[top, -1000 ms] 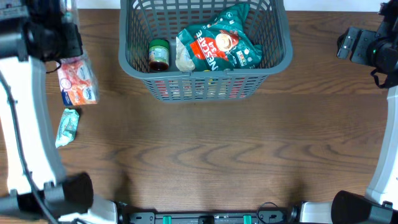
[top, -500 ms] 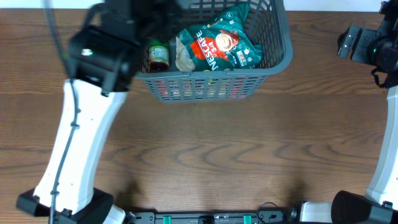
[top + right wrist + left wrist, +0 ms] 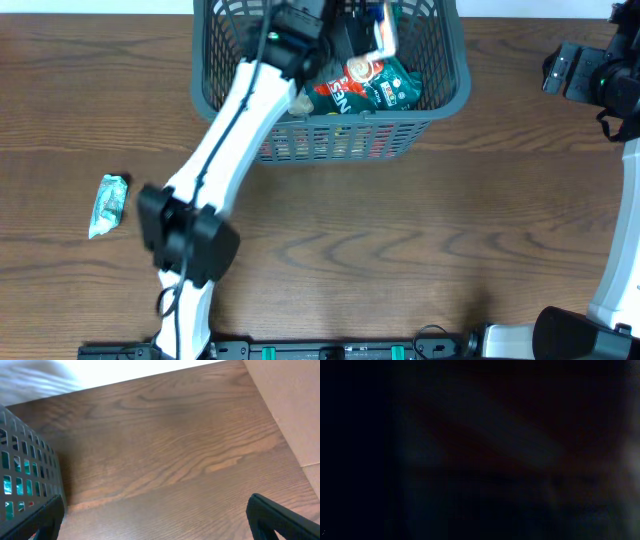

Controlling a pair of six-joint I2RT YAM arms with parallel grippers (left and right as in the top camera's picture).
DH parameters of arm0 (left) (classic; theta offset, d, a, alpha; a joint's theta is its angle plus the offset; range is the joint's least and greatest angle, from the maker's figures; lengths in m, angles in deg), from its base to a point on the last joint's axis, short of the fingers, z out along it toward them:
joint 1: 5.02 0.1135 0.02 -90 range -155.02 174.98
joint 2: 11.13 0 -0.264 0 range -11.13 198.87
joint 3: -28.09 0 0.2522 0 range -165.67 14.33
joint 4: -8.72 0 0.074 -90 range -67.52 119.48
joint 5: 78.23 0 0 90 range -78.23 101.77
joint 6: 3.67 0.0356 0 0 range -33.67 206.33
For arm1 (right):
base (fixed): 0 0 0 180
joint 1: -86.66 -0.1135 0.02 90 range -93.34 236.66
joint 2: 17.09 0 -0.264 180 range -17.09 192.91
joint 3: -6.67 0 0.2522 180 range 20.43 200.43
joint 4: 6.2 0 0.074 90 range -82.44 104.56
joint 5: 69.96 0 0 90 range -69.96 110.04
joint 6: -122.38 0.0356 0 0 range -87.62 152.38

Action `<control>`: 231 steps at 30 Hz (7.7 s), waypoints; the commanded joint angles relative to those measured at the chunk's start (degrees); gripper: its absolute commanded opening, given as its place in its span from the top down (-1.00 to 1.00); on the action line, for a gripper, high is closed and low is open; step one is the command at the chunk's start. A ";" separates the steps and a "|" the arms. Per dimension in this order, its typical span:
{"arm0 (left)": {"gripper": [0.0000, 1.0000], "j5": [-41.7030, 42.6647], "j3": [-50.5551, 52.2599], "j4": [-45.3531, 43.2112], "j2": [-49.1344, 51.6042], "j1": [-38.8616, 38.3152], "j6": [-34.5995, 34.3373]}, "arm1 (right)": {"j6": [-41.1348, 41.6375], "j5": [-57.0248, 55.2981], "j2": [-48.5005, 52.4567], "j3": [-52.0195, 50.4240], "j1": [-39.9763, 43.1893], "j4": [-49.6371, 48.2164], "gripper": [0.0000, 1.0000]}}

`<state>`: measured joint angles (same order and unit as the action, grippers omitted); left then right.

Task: Pack container

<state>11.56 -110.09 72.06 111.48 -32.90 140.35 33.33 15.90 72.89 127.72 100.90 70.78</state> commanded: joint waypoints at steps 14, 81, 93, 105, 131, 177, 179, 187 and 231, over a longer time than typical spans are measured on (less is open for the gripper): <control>-0.98 -1.79 -1.22 0.72 -5.35 0.09 -0.96 | -0.17 -0.33 0.37 0.17 0.46 0.70 -0.99; -0.97 5.20 62.42 -12.37 -23.76 57.46 -18.25 | -0.98 -0.33 0.37 0.17 0.46 2.16 -0.98; -0.97 5.20 62.42 -16.24 -14.01 57.44 -18.29 | 0.28 -0.35 0.37 0.17 0.35 3.30 -0.98; 0.88 5.27 61.27 -14.88 -16.81 57.35 -28.59 | 0.26 -0.33 0.37 0.17 0.35 3.98 -0.98; 0.89 7.48 1.90 6.32 -27.71 15.32 -10.75 | 0.26 -0.35 0.37 0.17 0.37 3.85 -0.98; -0.97 -4.81 1.81 17.05 -20.92 13.84 -27.80 | -3.52 14.99 -0.13 0.31 -0.15 -10.25 -0.98; -0.97 -4.79 1.81 20.50 -25.46 15.21 -31.45 | -3.54 15.15 -0.48 0.31 -0.61 -9.33 -0.98; -0.97 -4.79 2.36 29.88 -38.84 21.14 -37.64 | 0.07 10.80 -6.88 0.28 -0.79 -1.86 -0.98; -0.97 -8.44 77.22 -6.16 -86.53 22.34 -50.90 | -7.87 9.99 -48.33 -60.81 -4.57 -12.37 -0.98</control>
<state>4.00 -33.00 65.96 24.77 -10.78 90.43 26.05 25.60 24.74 67.29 96.75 58.28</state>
